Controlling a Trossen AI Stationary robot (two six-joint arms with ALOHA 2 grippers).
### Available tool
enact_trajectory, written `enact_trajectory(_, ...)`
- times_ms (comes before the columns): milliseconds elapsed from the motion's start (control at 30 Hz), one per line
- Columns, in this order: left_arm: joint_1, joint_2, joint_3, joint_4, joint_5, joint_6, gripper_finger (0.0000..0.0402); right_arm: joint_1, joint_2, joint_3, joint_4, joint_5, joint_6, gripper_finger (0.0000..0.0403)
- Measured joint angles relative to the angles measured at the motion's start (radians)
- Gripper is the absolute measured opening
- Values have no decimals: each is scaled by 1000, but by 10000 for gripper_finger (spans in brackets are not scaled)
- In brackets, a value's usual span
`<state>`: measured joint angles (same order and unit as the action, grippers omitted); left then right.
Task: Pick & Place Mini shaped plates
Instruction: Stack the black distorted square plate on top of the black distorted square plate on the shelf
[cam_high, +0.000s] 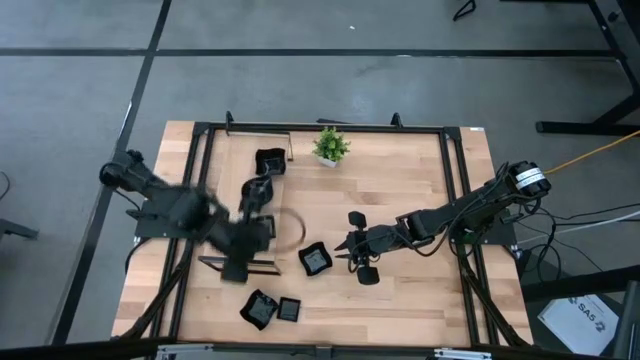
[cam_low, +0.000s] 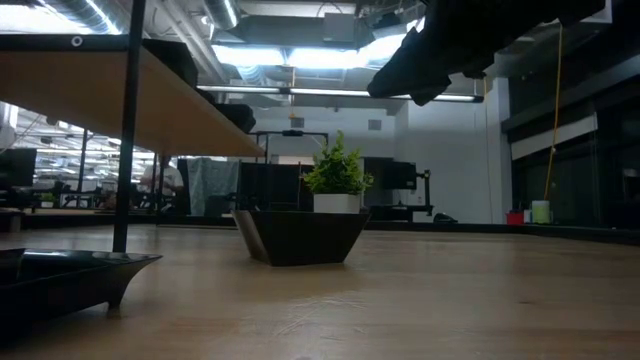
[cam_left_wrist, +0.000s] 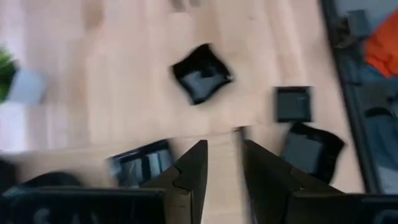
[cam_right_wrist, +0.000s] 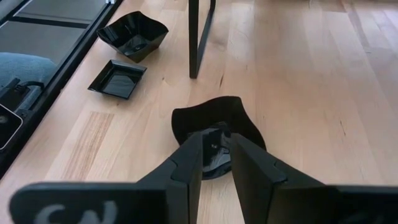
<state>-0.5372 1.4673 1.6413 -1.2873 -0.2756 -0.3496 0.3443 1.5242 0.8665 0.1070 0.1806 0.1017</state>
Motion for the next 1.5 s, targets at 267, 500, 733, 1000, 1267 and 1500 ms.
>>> enact_trajectory(267, -225, 133, 0, 71, -29, -129, 95, 0, 0, 0, 0, 0, 8, 83)
enact_trajectory(500, -346, 278, 0, 104, -29, -254, 95, 0, 0, 0, 0, 2, 20, 83)
enact_trajectory(733, -422, 413, 0, 118, -16, -337, 95, 0, 0, 0, 0, 2, 27, 83)
enact_trajectory(1000, -459, 487, 0, 174, -21, -348, 95, 0, 0, 0, 0, 2, 30, 83)
enact_trajectory(1267, -458, 548, 0, 164, -28, -347, 95, 0, 0, 0, 1, 2, 26, 83)
enact_trajectory(1500, -456, 604, 0, 163, -6, -344, 95, 0, 0, 1, 1, 2, 22, 83)
